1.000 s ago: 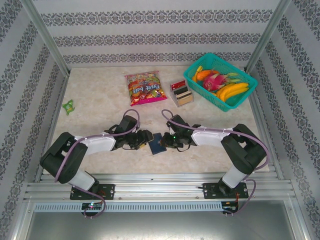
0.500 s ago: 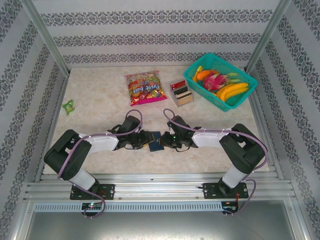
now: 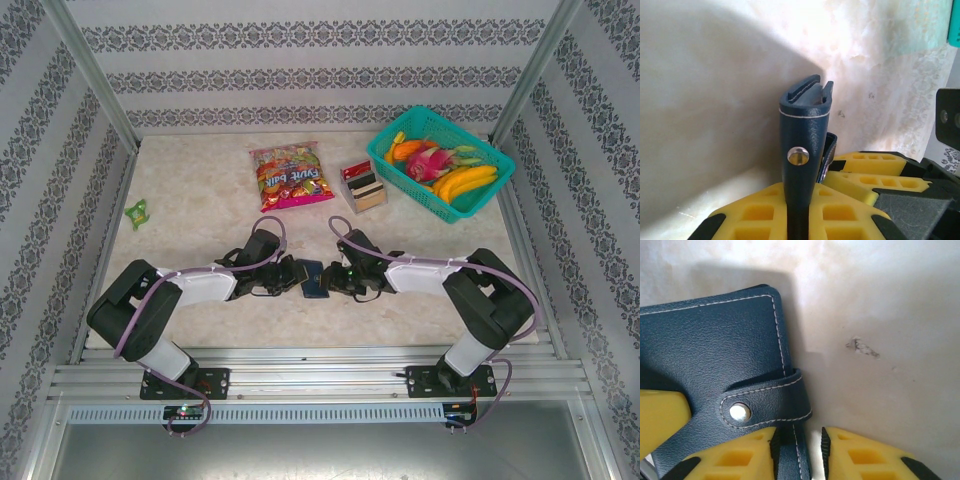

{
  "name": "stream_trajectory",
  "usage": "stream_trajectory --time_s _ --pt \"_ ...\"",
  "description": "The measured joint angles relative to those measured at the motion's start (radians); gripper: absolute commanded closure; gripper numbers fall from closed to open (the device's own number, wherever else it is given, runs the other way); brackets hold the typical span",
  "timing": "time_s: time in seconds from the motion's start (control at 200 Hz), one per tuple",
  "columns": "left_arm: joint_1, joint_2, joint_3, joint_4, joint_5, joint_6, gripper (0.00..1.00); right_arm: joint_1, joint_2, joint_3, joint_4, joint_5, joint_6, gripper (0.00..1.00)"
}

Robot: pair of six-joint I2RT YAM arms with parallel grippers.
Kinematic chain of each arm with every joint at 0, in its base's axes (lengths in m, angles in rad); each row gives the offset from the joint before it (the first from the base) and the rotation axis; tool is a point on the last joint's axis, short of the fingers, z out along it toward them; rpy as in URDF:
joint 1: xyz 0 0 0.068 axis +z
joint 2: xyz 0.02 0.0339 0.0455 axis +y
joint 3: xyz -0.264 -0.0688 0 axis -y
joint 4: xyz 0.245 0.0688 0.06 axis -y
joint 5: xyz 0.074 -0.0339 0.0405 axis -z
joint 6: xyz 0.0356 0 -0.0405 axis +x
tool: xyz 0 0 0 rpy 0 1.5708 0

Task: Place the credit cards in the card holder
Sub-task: Open the button on the card holder.

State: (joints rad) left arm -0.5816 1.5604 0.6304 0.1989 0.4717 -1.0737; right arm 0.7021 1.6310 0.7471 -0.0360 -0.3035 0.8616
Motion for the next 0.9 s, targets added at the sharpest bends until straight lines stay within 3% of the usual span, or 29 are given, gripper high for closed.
stream_trajectory --time_s 0.425,0.55,0.899 --pt "0.000 -0.002 0.003 0.037 0.022 0.019 0.93 0.016 0.015 0.093 -0.046 0.033 -0.049 0.47" --pt "0.000 -0.002 0.002 0.034 0.014 0.019 0.93 0.025 0.051 0.114 -0.070 0.056 -0.054 0.48" --pt "-0.002 -0.038 0.000 0.018 -0.006 0.030 0.95 0.079 0.050 0.192 -0.208 0.265 -0.106 0.63"
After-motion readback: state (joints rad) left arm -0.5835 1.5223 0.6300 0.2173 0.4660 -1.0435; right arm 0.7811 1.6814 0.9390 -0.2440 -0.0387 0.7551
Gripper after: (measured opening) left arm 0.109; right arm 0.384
